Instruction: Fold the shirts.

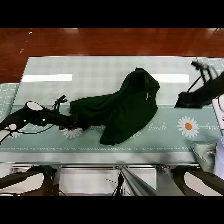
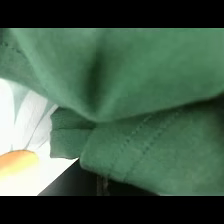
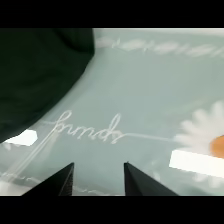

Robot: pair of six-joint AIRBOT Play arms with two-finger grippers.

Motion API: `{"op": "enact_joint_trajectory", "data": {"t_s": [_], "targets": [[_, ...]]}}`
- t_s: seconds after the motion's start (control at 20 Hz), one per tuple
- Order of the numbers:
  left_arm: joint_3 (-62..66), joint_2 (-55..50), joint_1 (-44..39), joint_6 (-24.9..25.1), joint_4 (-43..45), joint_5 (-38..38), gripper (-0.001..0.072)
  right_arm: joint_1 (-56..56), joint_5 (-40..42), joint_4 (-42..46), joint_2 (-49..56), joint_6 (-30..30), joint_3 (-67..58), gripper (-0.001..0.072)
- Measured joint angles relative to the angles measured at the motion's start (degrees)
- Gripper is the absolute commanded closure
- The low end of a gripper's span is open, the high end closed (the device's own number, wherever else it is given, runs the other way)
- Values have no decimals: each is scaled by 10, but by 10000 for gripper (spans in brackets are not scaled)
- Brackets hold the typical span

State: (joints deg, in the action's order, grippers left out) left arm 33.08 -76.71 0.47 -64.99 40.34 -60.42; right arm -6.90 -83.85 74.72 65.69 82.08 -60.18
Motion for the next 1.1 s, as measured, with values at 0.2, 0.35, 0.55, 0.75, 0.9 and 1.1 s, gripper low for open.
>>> {"op": "enact_joint_trajectory", "data": {"t_s": [0.2,0.35,0.55,0.75,0.9,1.1], "targets": [[0,-1,0,9,0,-11,690,-10,110,-137,-70,-2,211,221],[0,-1,0,12,-3,-15,690,-13,189,-254,-92,-27,326,222],[0,-1,0,14,-4,-17,690,-14,252,-331,-102,-52,400,223],[0,-1,0,16,-5,-17,690,36,328,-381,-103,-60,422,224],[0,-1,0,16,-5,-16,690,121,404,-428,-90,-50,427,224],[1,-1,0,16,-5,-15,690,210,488,-498,-51,-26,428,284]]}}
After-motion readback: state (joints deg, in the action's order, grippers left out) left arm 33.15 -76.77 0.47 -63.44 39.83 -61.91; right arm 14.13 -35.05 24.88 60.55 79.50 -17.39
